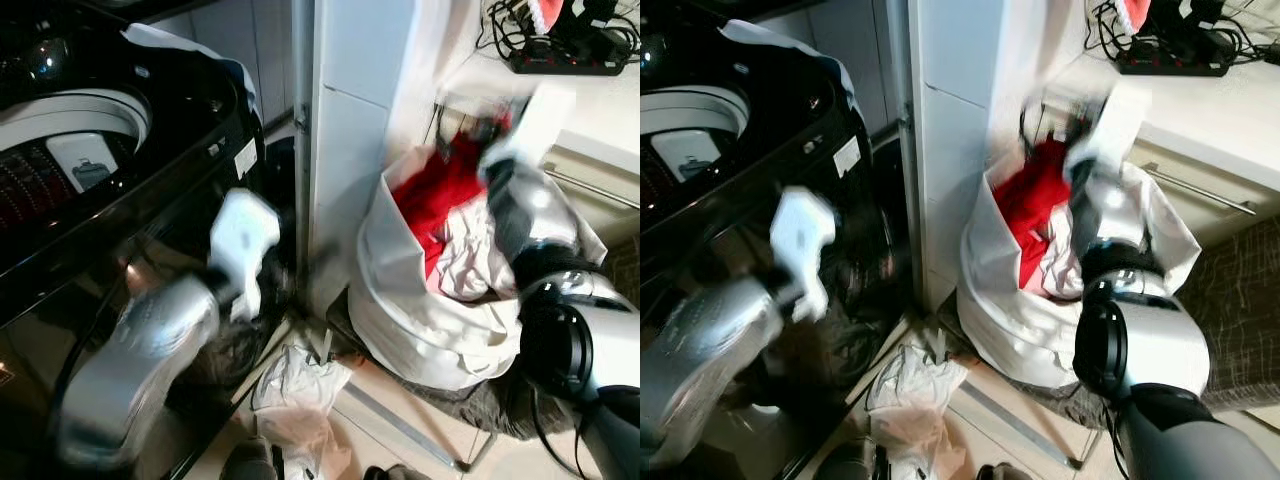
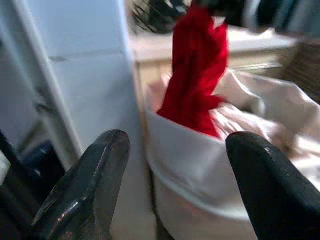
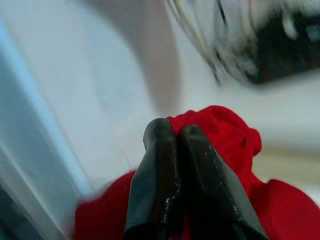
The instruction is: Clothes washing
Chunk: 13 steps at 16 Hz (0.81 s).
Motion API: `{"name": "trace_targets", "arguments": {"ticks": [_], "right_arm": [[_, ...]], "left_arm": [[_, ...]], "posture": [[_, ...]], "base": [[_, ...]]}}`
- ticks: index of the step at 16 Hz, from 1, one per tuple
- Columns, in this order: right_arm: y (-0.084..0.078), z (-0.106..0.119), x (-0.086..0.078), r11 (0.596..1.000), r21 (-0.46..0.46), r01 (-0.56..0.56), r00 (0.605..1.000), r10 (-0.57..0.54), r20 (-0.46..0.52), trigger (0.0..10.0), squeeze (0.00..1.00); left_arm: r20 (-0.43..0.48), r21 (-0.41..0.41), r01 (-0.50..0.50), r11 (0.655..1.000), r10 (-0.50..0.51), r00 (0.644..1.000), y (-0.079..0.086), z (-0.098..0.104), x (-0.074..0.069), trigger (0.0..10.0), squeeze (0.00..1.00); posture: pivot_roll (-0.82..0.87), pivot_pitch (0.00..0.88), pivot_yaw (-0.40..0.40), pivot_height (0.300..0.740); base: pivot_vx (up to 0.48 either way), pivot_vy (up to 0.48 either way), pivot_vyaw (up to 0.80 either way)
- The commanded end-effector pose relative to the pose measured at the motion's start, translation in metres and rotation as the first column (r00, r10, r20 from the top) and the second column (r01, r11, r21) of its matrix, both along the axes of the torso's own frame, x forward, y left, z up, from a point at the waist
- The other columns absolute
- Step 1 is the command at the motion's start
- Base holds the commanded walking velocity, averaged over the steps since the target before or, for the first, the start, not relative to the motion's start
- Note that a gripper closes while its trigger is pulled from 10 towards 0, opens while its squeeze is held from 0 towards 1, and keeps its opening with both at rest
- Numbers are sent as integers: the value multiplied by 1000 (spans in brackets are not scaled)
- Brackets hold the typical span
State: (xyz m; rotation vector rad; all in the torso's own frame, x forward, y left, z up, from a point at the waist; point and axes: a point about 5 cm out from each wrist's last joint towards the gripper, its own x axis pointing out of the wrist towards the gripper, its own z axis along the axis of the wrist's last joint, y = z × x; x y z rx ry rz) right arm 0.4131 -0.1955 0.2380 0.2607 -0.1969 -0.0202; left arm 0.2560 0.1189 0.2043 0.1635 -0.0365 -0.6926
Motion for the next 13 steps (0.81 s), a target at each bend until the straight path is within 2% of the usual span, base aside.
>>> {"name": "trace_targets", "arguments": {"ticks": [1, 3, 4, 5, 6, 7, 8, 10, 11, 13], "right_arm": [[-2, 38, 0, 999, -6, -48, 991, 49, 124, 0, 0], [4, 65, -3, 994, -70, -89, 977, 100, 186, 0, 0], [20, 123, -19, 961, -216, -175, 914, 240, 326, 0, 0], [25, 157, -30, 952, -228, -204, 869, 283, 405, 0, 0], [25, 188, -39, 961, -126, -246, 832, 276, 481, 0, 0], [29, 211, -49, 949, -42, -312, 797, 286, 533, 0, 0], [43, 221, -61, 925, -51, -377, 772, 344, 535, 0, 0], [57, 217, -66, 889, -32, -457, 752, 406, 519, 0, 0], [69, 208, -66, 843, 35, -537, 741, 452, 497, 0, 0], [87, 185, -60, 794, 59, -605, 742, 534, 406, 0, 0]], "left_arm": [[6, -18, -22, 1000, 22, 1000, 1, -1, 6, 10000, 0], [27, -37, -26, 999, 27, 999, -2, 2, 11, 10000, 0], [77, -32, -44, 999, 46, 996, -7, 6, 24, 10000, 0], [101, -45, -51, 998, 55, 993, -8, 11, 30, 10000, 0], [123, -59, -58, 997, 64, 990, -9, 18, 36, 10000, 0], [140, -89, -66, 994, 78, 987, -10, 25, 42, 10000, 0], [148, -166, -50, 985, 75, 986, -14, 37, 49, 10000, 980], [183, -216, -18, 976, 59, 981, -20, 52, 51, 10000, 1000], [208, -286, 13, 958, 49, 977, -28, 66, 56, 10000, 1000], [235, -347, 36, 937, 49, 971, -36, 76, 62, 10000, 1000]], "posture": [[121, 0, -3, 740], [109, 0, 2, 740], [62, 0, 23, 740], [41, 0, 29, 740], [27, 0, 37, 740], [14, 0, 40, 740], [6, 0, 38, 740], [4, 0, 36, 740], [3, 0, 31, 740], [4, 0, 28, 740]], "base": [[0, 0, 0], [0, 0, 0], [0, 0, 0], [0, 0, 0], [0, 0, 0], [0, 0, 0], [0, 0, 0], [0, 0, 0], [0, 0, 0], [0, 0, 0]]}}
